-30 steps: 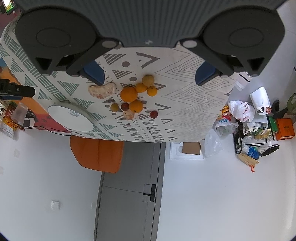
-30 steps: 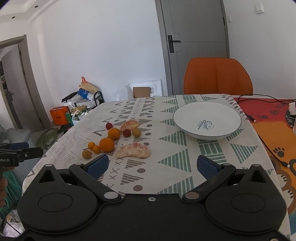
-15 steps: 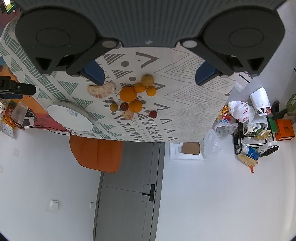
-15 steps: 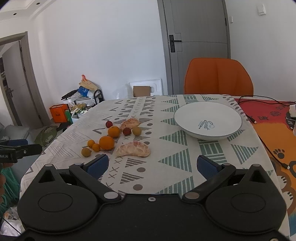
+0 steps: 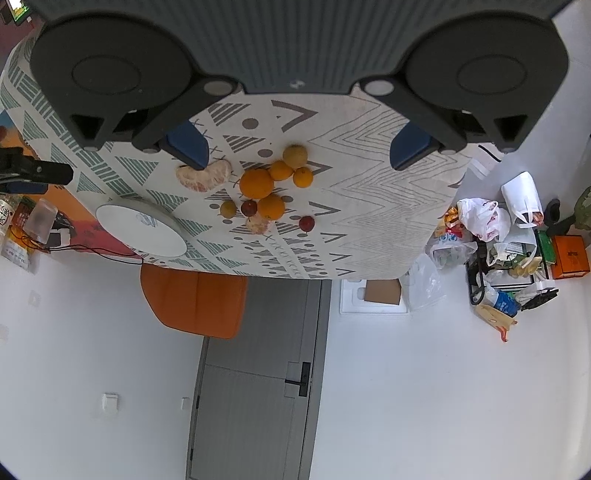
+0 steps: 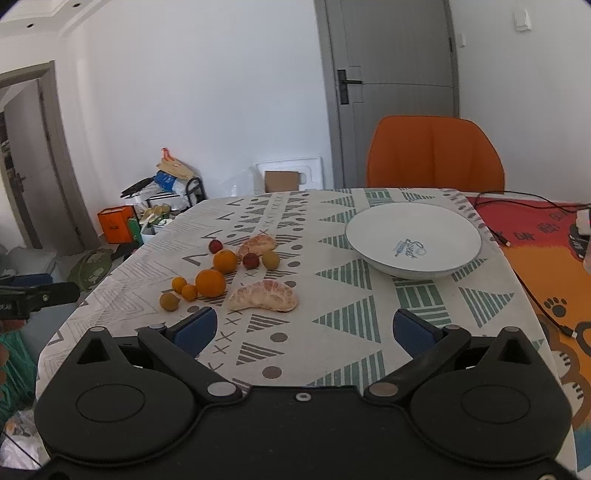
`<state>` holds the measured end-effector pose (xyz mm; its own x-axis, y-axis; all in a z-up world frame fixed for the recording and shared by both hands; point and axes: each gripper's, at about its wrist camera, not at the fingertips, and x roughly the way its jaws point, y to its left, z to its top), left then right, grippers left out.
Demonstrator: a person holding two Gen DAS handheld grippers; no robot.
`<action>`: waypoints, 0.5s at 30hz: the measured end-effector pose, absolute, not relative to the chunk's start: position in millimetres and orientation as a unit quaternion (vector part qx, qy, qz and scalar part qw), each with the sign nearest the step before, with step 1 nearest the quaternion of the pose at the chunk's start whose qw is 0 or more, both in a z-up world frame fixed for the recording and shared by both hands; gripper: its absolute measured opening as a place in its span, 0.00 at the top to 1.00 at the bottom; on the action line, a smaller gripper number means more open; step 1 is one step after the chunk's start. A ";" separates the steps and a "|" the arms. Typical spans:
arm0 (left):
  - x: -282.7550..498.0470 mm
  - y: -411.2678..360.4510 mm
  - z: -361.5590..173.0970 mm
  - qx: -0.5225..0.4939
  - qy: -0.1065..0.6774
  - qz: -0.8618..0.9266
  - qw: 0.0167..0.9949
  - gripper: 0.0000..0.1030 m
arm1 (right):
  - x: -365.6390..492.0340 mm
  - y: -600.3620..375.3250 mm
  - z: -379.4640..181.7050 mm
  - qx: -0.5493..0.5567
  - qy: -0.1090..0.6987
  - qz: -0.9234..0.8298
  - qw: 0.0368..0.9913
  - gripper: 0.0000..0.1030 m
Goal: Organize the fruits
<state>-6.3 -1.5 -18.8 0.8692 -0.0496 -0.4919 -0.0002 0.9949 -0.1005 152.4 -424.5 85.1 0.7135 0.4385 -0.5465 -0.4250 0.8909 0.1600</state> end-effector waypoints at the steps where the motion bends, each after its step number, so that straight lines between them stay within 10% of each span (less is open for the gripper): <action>1: -6.4 -1.4 -18.9 -0.048 0.254 -0.013 0.966 0.00 | 150.9 -423.8 86.1 0.005 0.294 0.239 0.926 0.00; 15: 13.5 1.3 -13.3 -0.017 0.227 -0.036 0.973 0.00 | 161.0 -417.4 92.3 -0.003 0.271 0.251 0.929 0.00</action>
